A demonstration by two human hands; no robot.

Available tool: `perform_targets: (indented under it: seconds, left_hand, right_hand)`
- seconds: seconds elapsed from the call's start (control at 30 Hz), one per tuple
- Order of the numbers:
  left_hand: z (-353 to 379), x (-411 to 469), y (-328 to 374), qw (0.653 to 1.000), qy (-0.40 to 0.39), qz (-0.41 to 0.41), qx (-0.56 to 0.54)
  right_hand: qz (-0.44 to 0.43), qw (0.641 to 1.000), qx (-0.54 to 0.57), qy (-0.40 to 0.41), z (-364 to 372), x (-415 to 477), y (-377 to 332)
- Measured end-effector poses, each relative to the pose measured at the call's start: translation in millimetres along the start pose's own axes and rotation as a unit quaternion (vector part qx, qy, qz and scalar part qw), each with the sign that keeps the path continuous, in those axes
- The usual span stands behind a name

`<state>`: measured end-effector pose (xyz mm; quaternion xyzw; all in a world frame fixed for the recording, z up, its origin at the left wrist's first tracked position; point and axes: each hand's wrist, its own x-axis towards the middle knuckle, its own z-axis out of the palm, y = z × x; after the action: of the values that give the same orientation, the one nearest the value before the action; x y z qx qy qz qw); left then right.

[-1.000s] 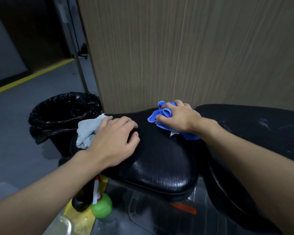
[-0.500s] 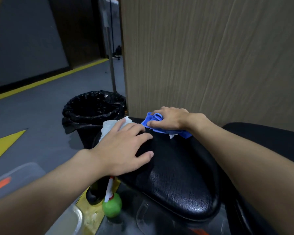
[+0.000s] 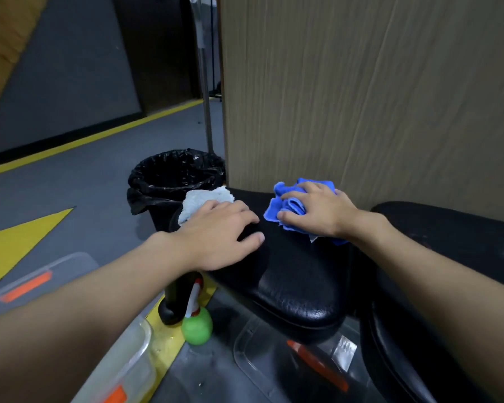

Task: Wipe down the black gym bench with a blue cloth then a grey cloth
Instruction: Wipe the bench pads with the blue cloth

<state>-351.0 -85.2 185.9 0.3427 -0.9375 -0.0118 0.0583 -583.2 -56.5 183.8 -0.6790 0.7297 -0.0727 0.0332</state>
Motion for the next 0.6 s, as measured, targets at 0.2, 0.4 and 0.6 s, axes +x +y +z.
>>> perform_targets:
  seconds: [0.2, 0.4, 0.6]
  left_hand:
    - [-8.4, 16.1, 15.9, 0.992, 0.057, -0.015, -0.110]
    - [-14.6, 33.4, 48.9, 0.984, 0.072, 0.002, -0.163]
    - [-11.2, 47.2, 77.2, 0.957, 0.101, 0.011, -0.273]
  right_hand:
    - [-0.006, 1.000, -0.005, 0.014, 1.5, -65.9, -19.8]
    - [-0.022, 0.998, -0.023, 0.045, -2.0, -116.6, -37.8]
    - [-0.005, 0.994, -0.005, 0.112, -19.8, -155.5, -39.5]
